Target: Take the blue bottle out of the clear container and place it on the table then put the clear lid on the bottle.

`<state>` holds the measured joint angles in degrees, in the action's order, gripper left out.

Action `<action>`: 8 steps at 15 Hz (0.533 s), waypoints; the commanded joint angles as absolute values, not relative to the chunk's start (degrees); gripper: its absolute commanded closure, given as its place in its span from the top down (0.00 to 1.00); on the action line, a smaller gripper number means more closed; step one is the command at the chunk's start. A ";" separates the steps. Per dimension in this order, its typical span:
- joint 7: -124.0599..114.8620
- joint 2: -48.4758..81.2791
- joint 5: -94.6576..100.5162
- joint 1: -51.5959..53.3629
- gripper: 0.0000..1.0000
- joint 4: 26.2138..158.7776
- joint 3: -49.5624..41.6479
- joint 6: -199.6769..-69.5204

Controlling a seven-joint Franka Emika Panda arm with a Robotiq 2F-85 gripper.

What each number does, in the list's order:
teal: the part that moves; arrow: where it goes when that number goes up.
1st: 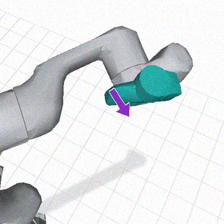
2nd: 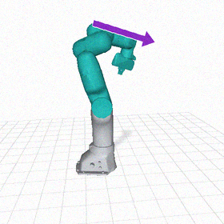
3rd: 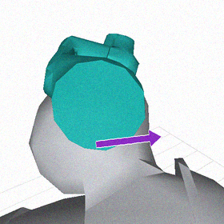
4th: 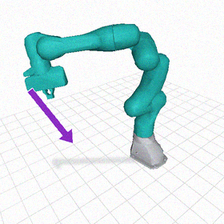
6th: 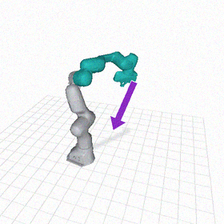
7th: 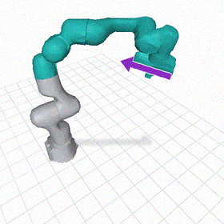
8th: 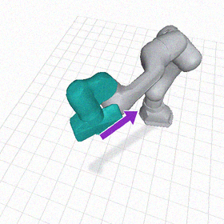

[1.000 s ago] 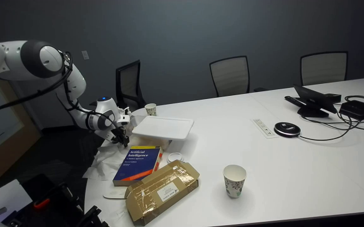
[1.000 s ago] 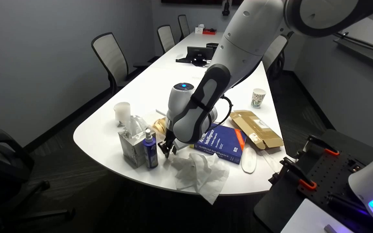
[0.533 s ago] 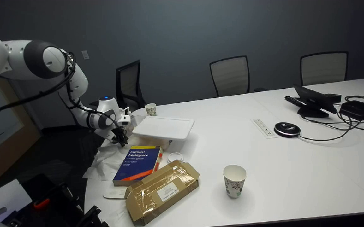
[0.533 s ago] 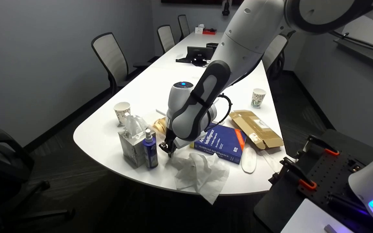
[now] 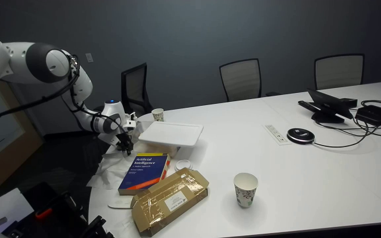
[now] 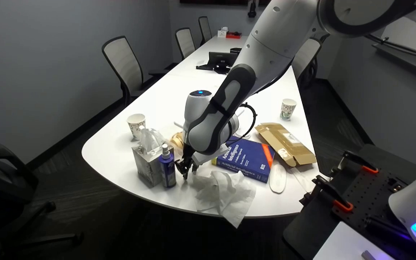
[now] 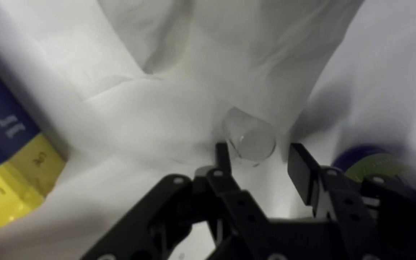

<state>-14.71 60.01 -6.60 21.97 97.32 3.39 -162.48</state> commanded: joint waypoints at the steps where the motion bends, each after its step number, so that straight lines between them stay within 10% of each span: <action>1: -13.87 58.86 -5.31 21.21 0.78 97.14 3.89 -158.73; 6: -13.35 58.70 -4.22 20.45 1.00 96.72 4.59 -155.92; 7: -13.39 58.78 -4.03 20.53 0.99 96.50 4.52 -155.52; 8: -13.45 58.80 -3.89 20.60 0.75 96.37 4.45 -155.13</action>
<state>-14.63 59.95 -4.78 21.35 96.60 3.67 -158.22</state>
